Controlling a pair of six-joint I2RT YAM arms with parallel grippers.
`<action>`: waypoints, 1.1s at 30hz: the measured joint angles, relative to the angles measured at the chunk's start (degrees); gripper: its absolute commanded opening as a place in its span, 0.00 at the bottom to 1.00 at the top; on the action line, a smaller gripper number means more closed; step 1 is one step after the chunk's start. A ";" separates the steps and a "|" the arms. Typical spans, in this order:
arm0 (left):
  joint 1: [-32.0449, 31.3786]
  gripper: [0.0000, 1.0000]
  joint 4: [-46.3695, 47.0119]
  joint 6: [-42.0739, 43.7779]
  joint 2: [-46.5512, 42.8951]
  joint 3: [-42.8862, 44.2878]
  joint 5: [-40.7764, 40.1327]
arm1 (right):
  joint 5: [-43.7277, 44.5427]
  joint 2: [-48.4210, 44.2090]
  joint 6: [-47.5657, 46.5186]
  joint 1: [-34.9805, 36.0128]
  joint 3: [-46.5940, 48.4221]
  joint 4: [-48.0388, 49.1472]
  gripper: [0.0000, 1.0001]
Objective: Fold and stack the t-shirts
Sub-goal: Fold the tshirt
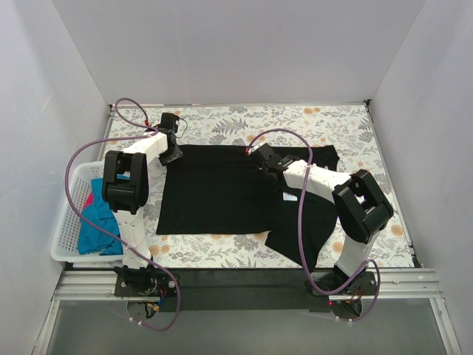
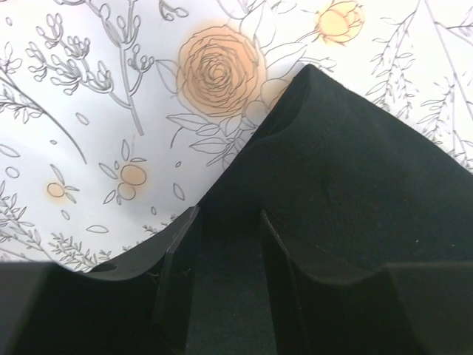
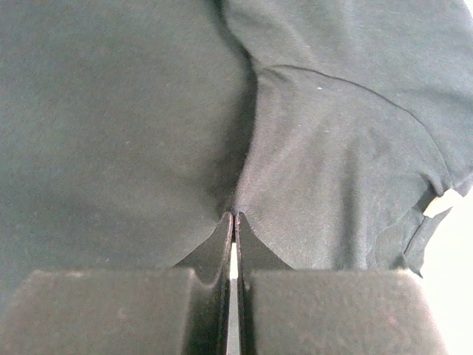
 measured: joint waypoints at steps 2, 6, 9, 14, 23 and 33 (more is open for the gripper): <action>0.02 0.37 -0.94 -0.02 0.00 0.22 -0.24 | -1.38 0.00 -1.29 0.00 -0.02 -0.15 0.04; 0.02 0.43 -1.51 -0.04 -0.07 0.24 -0.31 | -5.84 0.15 -3.41 -0.02 -0.02 -0.55 0.21; 0.02 0.49 -2.10 -0.02 -0.52 0.17 -0.15 | -9.22 0.15 -4.48 0.02 0.13 -1.25 0.37; 0.02 0.54 -2.27 -0.35 -4.15 -1.18 0.26 | -11.06 -0.33 -5.81 -0.31 2.32 -2.01 0.45; 0.02 0.53 -0.76 -1.16 -7.32 -1.73 2.03 | -15.04 -5.07 0.55 -21.59 4.59 2.40 0.47; 0.02 0.45 2.99 -1.73 -1.97 1.73 6.45 | -35.10 -0.24 13.79 -49.57 4.50 15.47 0.50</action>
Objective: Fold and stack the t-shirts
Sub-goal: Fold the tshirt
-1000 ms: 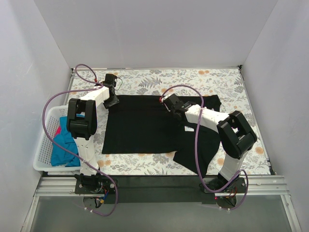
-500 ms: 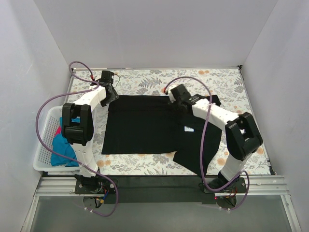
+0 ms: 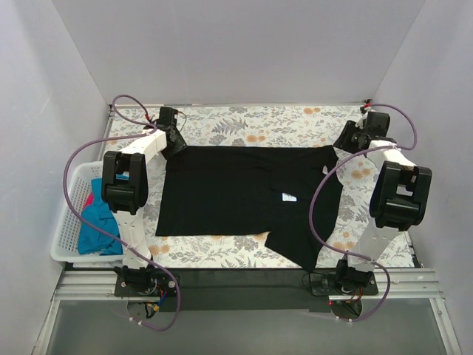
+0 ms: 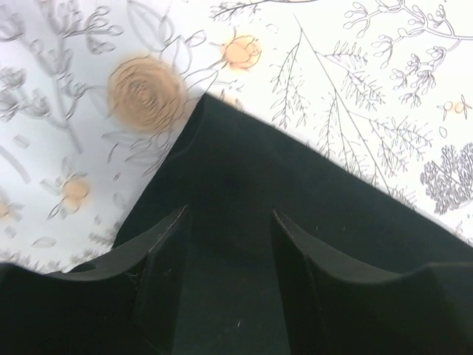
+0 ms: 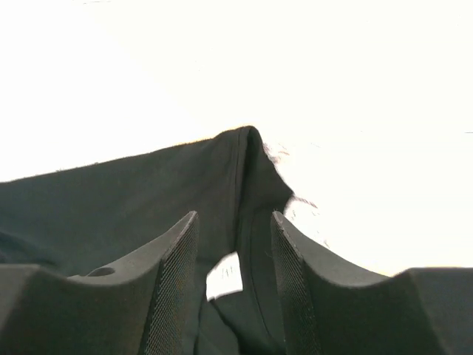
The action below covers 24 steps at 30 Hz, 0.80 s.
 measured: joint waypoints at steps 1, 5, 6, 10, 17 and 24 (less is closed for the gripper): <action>0.02 0.44 0.31 -0.02 0.92 0.50 0.20 | -1.90 1.60 1.11 -0.76 0.04 1.22 0.49; 0.07 0.43 0.94 -0.26 4.42 2.40 0.61 | -8.72 9.01 4.81 -2.71 0.39 4.81 0.46; 0.13 0.43 1.03 -0.31 4.96 2.51 0.72 | -10.08 10.67 5.49 -3.04 0.39 5.75 0.45; 0.39 0.43 1.09 -0.50 5.42 3.23 1.07 | -14.49 14.45 7.34 -3.87 0.96 8.31 0.43; 0.57 0.42 1.16 -0.52 5.55 3.30 1.27 | -19.50 17.07 8.68 -4.42 2.49 13.25 0.39; 0.83 0.40 1.14 -1.14 6.21 3.98 1.40 | -21.55 19.37 9.62 -4.46 3.39 13.79 0.04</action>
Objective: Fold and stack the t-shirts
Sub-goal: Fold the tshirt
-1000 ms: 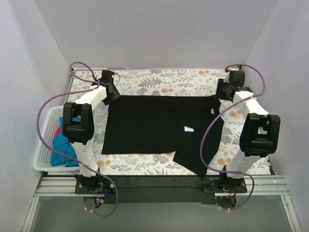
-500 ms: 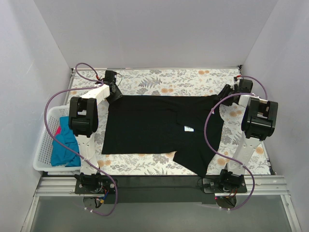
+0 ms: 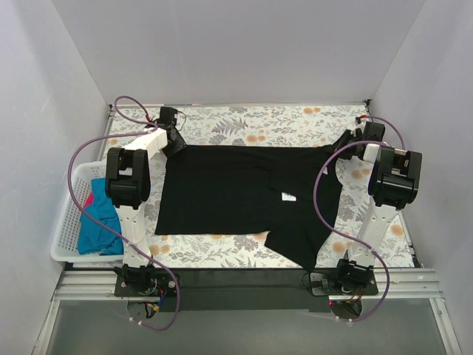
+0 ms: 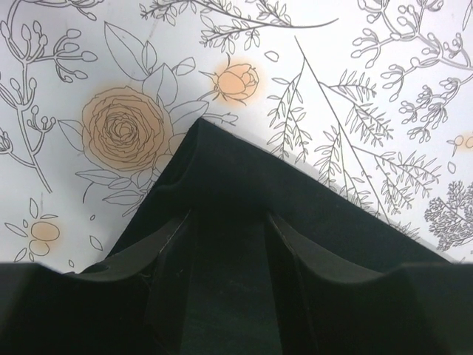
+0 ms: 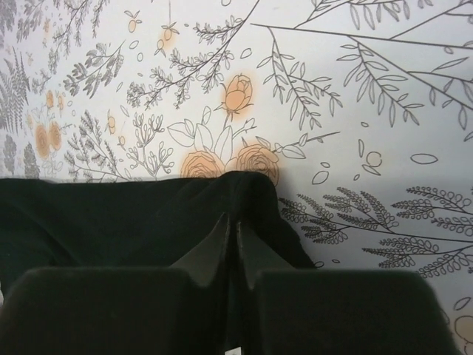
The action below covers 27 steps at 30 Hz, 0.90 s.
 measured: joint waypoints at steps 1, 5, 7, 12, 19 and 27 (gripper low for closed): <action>0.09 0.40 -0.09 -0.13 0.15 0.26 0.04 | -0.04 0.26 -0.02 -0.11 0.13 0.11 0.01; 0.92 0.38 -1.09 -1.75 1.36 2.21 1.01 | 0.00 0.94 0.72 -1.25 0.42 0.17 0.01; 1.40 0.37 -1.64 -2.38 1.95 3.17 1.81 | -0.50 1.20 1.51 -2.27 0.46 0.20 0.01; 1.81 0.36 -2.21 -3.87 2.56 4.17 3.08 | -1.62 2.05 2.16 -3.56 1.68 0.11 0.01; 1.86 0.37 -3.02 -4.31 4.09 6.67 4.15 | -2.91 4.02 2.08 -3.72 4.72 0.15 0.01; 1.90 0.51 -1.36 -4.15 6.19 9.66 7.04 | -5.44 10.56 2.10 -3.87 13.49 0.20 0.21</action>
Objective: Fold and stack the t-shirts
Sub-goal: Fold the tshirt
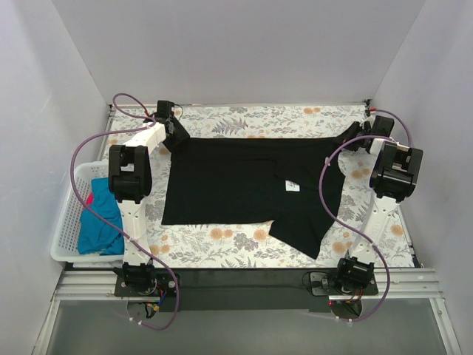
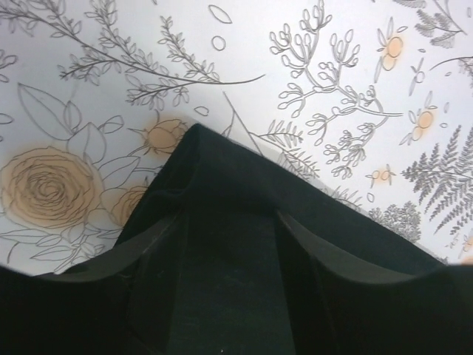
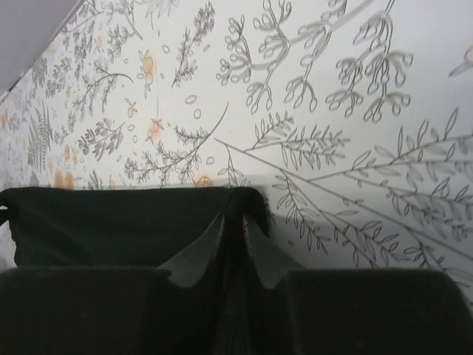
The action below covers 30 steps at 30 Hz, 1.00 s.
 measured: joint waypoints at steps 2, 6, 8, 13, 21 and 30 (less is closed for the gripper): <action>0.02 0.58 0.83 0.09 0.00 0.09 1.05 | -0.20 0.83 0.24 -0.09 1.79 0.00 0.34; 0.11 0.73 2.93 0.46 -0.81 -0.98 2.32 | 0.46 -0.02 0.46 -0.68 2.56 0.61 0.46; 0.17 0.76 3.63 0.70 -1.88 -2.29 2.43 | 1.66 -2.01 0.37 -0.70 1.42 0.61 0.49; 0.26 0.78 2.89 1.64 -8.02 -6.43 2.27 | 6.47 -15.39 -0.63 -0.48 -7.30 -1.36 0.53; -3.93 0.79 3.65 2.38 -30.21 -17.81 0.07 | 13.66 -39.82 -1.46 6.54 -24.35 -1.84 0.39; -10.16 0.79 -0.61 2.12 -53.53 -38.88 -4.55 | 15.76 -36.61 -0.33 16.26 -34.34 -3.80 0.37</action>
